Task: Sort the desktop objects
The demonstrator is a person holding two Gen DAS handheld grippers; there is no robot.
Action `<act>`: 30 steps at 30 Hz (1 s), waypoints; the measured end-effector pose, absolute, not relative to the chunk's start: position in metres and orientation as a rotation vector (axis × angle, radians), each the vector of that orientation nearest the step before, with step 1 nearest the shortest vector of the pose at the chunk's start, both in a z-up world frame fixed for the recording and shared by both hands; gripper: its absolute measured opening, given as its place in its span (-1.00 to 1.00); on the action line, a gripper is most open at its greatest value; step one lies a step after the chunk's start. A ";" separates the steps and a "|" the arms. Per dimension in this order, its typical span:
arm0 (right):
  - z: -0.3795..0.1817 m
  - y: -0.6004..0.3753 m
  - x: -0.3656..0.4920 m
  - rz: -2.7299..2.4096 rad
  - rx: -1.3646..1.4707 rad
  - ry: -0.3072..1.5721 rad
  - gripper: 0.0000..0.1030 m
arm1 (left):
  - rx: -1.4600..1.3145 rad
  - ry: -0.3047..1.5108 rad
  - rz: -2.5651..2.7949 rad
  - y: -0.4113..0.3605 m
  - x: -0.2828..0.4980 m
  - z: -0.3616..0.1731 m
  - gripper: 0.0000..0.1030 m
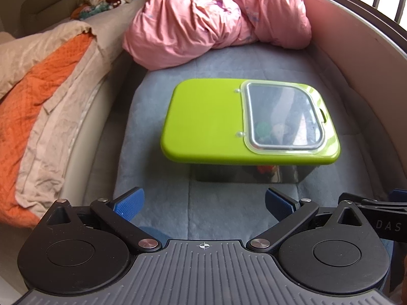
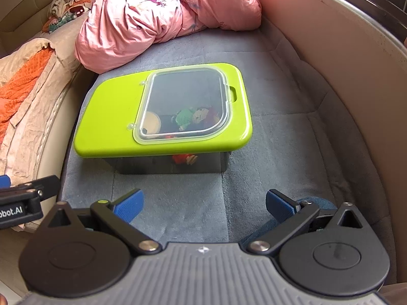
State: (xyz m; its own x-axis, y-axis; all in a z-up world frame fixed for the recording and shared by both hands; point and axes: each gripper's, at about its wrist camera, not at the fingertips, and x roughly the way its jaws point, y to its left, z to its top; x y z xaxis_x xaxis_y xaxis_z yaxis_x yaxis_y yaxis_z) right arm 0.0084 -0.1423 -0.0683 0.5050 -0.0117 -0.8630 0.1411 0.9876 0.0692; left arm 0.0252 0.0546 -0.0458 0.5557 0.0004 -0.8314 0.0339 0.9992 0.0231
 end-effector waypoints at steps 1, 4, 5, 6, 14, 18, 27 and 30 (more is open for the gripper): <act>-0.068 -0.142 0.008 -0.092 0.137 1.037 1.00 | 0.037 0.984 -0.018 0.055 0.025 -0.047 1.00; -0.067 -0.143 0.008 -0.088 0.139 1.035 1.00 | 0.033 0.991 -0.018 0.056 0.025 -0.049 1.00; -0.067 -0.142 0.008 -0.088 0.139 1.035 1.00 | 0.032 0.993 -0.019 0.057 0.025 -0.049 1.00; -0.067 -0.142 0.008 -0.087 0.138 1.035 1.00 | 0.032 0.993 -0.020 0.057 0.024 -0.049 1.00; -0.064 -0.141 0.008 -0.074 0.141 1.029 1.00 | 0.029 1.005 -0.026 0.057 0.026 -0.053 1.00; -0.061 -0.139 0.007 -0.065 0.136 1.023 1.00 | 0.025 1.012 -0.025 0.058 0.026 -0.055 1.00; -0.061 -0.139 0.007 -0.060 0.138 1.026 1.00 | -0.005 1.031 -0.032 0.061 0.028 -0.059 1.00; -0.062 -0.135 0.002 -0.066 0.141 1.024 1.00 | -0.003 1.031 -0.034 0.060 0.028 -0.060 1.00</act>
State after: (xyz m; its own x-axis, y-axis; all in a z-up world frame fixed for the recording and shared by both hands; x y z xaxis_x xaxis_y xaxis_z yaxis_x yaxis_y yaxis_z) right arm 0.0024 -0.1348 -0.0616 0.5189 0.0111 -0.8548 0.1213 0.9889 0.0864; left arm 0.0279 0.0605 -0.0596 0.5135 -0.0300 -0.8576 0.0274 0.9995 -0.0185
